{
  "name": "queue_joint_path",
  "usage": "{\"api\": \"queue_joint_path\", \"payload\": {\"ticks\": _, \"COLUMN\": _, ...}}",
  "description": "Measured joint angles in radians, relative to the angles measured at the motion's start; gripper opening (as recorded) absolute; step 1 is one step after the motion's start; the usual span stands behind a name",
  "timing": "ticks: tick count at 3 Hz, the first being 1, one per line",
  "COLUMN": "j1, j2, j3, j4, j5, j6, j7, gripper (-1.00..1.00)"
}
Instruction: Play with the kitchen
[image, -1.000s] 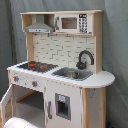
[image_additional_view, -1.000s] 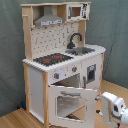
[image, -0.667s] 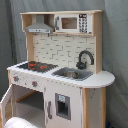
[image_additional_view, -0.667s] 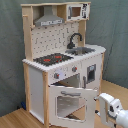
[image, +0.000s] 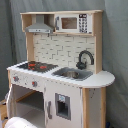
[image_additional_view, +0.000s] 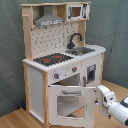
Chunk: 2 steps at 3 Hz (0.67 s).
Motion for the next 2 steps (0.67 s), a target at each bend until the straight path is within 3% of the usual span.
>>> {"api": "queue_joint_path", "payload": {"ticks": 1, "j1": -0.081, "j2": 0.001, "j3": 0.016, "j4": -0.032, "j5": 0.000, "j6": 0.053, "j7": 0.009, "gripper": 1.00}}
{"api": "queue_joint_path", "payload": {"ticks": 2, "j1": -0.146, "j2": 0.001, "j3": 0.016, "j4": -0.031, "j5": 0.000, "j6": 0.135, "j7": 0.009, "gripper": 1.00}}
